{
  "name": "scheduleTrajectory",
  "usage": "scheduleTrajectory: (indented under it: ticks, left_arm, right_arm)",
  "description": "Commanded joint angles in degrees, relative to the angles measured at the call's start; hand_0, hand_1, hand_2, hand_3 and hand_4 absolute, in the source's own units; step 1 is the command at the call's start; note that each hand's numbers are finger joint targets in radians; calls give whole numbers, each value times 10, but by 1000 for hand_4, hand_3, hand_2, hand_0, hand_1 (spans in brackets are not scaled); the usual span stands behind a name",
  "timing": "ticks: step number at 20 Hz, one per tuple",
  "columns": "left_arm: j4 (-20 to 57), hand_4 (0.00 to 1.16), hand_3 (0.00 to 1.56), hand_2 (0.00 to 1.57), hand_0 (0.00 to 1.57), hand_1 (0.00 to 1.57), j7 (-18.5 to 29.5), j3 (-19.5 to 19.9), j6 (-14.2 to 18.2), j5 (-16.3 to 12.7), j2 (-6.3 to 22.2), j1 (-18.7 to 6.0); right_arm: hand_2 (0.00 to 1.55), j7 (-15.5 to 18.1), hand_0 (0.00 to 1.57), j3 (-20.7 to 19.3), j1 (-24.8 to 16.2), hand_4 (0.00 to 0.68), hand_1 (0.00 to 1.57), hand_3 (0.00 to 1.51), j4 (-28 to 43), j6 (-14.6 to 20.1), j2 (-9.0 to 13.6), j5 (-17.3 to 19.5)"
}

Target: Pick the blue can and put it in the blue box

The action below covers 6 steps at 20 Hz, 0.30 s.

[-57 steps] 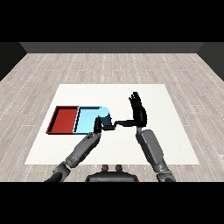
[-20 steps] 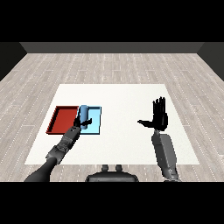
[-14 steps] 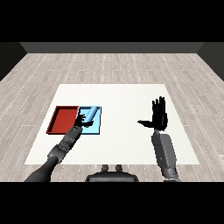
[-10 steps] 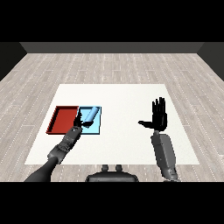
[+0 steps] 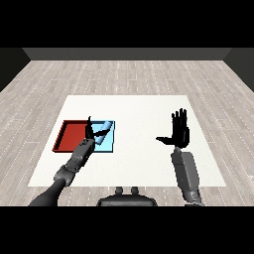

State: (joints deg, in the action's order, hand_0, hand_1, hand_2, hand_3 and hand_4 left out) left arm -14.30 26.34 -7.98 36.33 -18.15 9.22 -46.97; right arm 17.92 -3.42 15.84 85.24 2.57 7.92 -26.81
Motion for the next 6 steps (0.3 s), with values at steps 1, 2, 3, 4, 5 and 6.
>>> scheduleTrajectory:
  ticks: [1,2,3,4,5,6]
  left_arm:
    - [-88,0,0,0,0,0,119,20,-87,-23,-9,25]
    - [-116,0,0,0,0,0,143,21,-107,-28,-16,28]
    - [-133,0,0,0,0,0,153,22,-143,-33,-6,39]
    - [-165,0,0,0,0,0,160,19,-160,-39,-21,41]
    - [-182,0,0,0,0,0,194,12,-164,-36,-35,66]
    - [-208,0,0,0,0,0,184,7,-186,-35,-2,93]
  right_arm:
    - [0,15,0,18,-25,0,0,0,6,-11,-9,11]
    - [0,1,0,14,-17,0,0,0,10,-19,4,6]
    - [0,3,0,20,-19,0,0,0,2,-7,1,21]
    - [0,-3,0,22,-10,0,0,0,10,0,5,26]
    - [0,-6,0,17,-37,0,0,0,14,-19,17,17]
    - [0,4,0,44,-63,0,0,0,26,1,-11,39]
